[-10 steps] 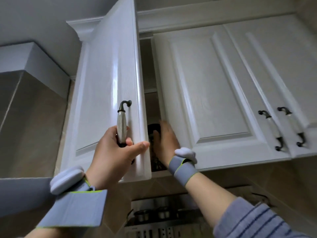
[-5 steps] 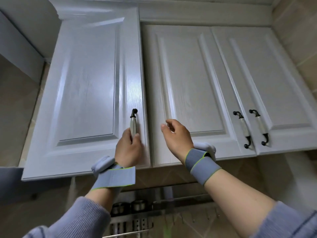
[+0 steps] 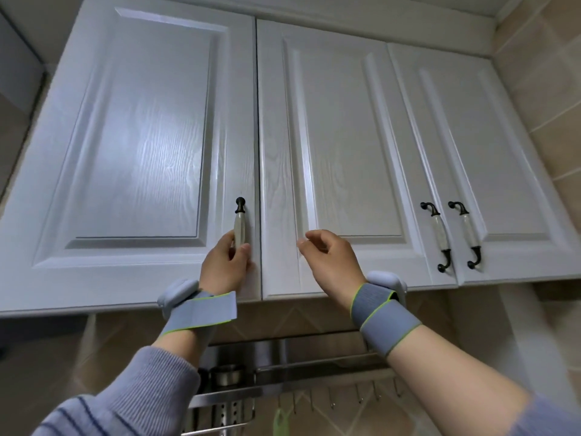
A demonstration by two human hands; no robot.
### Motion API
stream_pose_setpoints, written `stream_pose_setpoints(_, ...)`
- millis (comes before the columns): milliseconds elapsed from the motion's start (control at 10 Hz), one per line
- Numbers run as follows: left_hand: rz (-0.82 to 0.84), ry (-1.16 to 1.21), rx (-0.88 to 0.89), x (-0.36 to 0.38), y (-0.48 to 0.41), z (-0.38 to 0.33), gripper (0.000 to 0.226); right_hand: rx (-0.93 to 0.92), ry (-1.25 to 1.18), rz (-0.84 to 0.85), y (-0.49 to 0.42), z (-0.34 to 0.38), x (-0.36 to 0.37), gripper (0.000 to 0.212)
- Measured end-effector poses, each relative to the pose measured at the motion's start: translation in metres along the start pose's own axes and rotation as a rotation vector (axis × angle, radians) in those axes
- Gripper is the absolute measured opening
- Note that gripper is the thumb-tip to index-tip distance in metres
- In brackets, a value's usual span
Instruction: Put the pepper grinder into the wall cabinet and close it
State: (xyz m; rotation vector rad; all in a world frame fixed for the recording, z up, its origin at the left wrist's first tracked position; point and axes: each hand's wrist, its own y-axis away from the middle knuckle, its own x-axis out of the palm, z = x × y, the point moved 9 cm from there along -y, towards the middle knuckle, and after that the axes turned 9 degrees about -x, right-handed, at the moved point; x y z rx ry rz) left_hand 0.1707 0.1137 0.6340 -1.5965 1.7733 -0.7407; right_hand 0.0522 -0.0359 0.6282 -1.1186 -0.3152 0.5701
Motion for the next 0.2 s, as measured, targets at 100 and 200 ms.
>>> stream_pose_setpoints(100,0.015,0.005,-0.003,-0.0015,0.0014,0.0049,0.027,0.003,-0.03,-0.001,0.0046,-0.0069,0.0,0.033)
stream_pose_setpoints(200,0.052,0.108,-0.054,-0.0053,-0.0029,0.0069,0.036,0.043,-0.147,-0.016,0.0081,-0.0081,-0.005,0.016)
